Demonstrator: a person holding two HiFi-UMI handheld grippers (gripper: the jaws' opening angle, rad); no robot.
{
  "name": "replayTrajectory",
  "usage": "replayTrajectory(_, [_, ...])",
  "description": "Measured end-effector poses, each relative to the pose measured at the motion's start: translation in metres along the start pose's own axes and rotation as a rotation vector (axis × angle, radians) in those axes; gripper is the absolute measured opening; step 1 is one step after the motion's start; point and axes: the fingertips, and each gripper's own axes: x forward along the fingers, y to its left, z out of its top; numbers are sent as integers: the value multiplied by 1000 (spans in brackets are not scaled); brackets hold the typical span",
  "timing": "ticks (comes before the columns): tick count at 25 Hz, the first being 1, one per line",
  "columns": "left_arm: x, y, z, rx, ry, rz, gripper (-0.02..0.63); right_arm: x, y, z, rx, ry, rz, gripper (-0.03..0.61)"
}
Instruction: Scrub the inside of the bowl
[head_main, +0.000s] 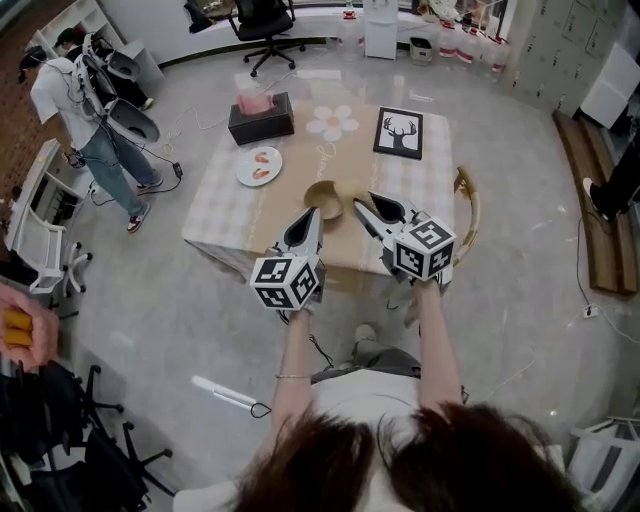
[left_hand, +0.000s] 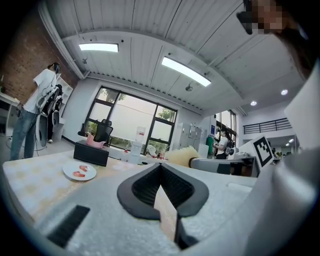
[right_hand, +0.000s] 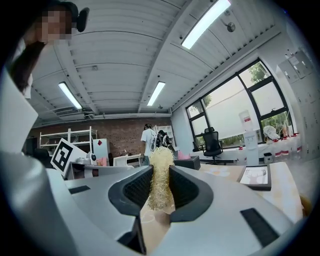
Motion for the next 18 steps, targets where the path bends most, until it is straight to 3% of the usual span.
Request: replayTrajectory(18, [29,33,-18,-64,70,141,11,46,-28,-5,31,80,159,91])
